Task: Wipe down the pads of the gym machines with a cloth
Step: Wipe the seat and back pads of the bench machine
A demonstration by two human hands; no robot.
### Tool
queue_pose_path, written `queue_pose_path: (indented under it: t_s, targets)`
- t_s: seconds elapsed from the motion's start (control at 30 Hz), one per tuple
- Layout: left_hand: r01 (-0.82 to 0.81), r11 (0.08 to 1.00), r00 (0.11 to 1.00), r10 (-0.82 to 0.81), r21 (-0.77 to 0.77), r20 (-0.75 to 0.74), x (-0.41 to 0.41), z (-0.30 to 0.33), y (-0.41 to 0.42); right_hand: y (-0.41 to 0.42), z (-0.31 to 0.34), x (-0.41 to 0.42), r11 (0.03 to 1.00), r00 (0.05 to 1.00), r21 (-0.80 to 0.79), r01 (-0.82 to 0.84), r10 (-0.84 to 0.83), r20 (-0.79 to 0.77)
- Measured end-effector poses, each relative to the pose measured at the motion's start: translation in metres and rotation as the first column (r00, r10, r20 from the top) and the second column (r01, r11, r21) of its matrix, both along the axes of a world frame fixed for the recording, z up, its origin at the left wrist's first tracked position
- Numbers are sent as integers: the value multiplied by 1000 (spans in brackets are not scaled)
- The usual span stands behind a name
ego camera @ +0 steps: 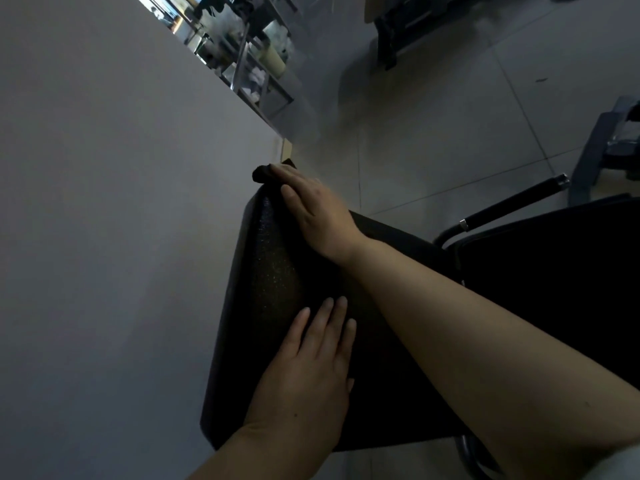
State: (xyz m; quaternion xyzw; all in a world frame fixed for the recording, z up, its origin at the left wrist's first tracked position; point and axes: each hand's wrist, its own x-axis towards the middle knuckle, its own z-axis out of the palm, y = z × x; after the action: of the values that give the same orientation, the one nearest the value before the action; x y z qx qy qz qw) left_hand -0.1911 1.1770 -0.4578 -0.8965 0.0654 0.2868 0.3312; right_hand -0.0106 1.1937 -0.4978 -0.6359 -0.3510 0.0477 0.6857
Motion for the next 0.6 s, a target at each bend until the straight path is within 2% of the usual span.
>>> queue_pose_path:
  t_s: [0.1,0.17,0.2,0.27,0.37,0.47,0.6]
  targets:
    - [7,1000,999,-6,-21,38,-3,0,1,-2,-2,-9,1000,998,22,-14,13,65]
    - [25,999,991,-21,-25,129,-7,-4,9,-4,-3,-16,999,996,25,-23,21,91]
    - [60,997,981,-48,-57,190,-8,-4,13,-6,-4,-20,999,995,26,-31,28,99]
    - [-20,977,979,62,-212,195,-14,0,16,-10,-4,-29,999,994,20,-49,46,98]
    - [82,952,961,3,-296,277,-25,3,22,-18,-6,-44,996,994,-2,-84,84,73]
    - [229,911,903,-69,-341,423,-36,10,26,-28,-10,-60,995,994,-7,-101,101,46]
    - [335,819,765,53,-466,642,-44,31,24,-39,-16,-83,994,995,-26,-102,102,11]
